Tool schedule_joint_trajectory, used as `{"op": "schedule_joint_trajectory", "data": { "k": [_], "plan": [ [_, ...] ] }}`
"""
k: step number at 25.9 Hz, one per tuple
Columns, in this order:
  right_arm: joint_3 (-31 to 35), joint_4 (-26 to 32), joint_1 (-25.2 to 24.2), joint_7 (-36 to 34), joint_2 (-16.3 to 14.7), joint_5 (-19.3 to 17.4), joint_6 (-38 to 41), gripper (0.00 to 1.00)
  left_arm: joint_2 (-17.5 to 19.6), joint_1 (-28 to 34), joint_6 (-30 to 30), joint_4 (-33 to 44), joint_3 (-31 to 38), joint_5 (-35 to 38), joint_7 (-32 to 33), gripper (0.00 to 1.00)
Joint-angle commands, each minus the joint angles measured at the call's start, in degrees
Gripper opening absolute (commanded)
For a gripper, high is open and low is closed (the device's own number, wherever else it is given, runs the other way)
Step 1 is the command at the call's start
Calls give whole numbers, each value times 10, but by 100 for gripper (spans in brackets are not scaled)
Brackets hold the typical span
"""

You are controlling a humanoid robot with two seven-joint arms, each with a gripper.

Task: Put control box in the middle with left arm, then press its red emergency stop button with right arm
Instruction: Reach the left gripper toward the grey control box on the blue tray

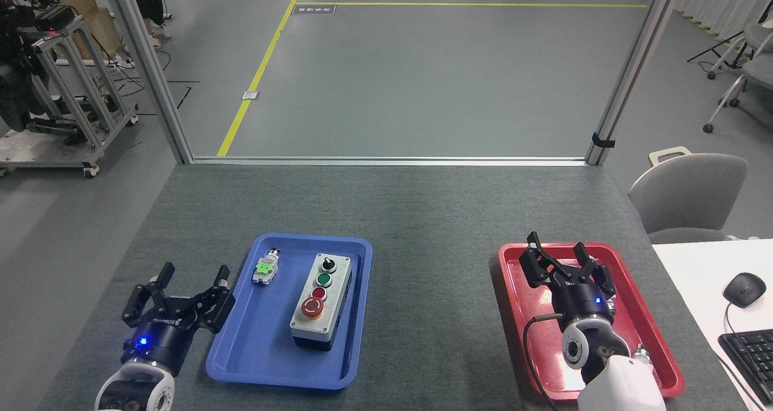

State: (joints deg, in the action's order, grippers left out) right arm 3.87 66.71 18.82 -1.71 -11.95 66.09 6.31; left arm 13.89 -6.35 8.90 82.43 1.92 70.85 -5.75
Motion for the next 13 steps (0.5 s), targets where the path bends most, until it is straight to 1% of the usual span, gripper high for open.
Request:
{"op": "schedule_joint_trajectory", "data": {
  "k": [1, 6, 9, 11, 13],
  "plan": [
    [0, 0, 0, -1, -1, 0, 0, 100, -2, 0, -2, 0, 4, -2, -7, 99],
    [0, 0, 0, -1, -1, 0, 0, 100, -4, 4, 5, 12, 5, -5, -13, 99],
    [0, 0, 0, -1, -1, 0, 0, 100, -6, 25, 19, 46, 5, -20, -11, 99],
    [0, 0, 0, -1, -2, 0, 0, 100, -6, 41, 43, 54, 0, -49, -18, 99],
    [0, 0, 0, -1, -2, 0, 0, 100, -7, 63, 87, 76, -1, -55, -23, 99]
  ]
}}
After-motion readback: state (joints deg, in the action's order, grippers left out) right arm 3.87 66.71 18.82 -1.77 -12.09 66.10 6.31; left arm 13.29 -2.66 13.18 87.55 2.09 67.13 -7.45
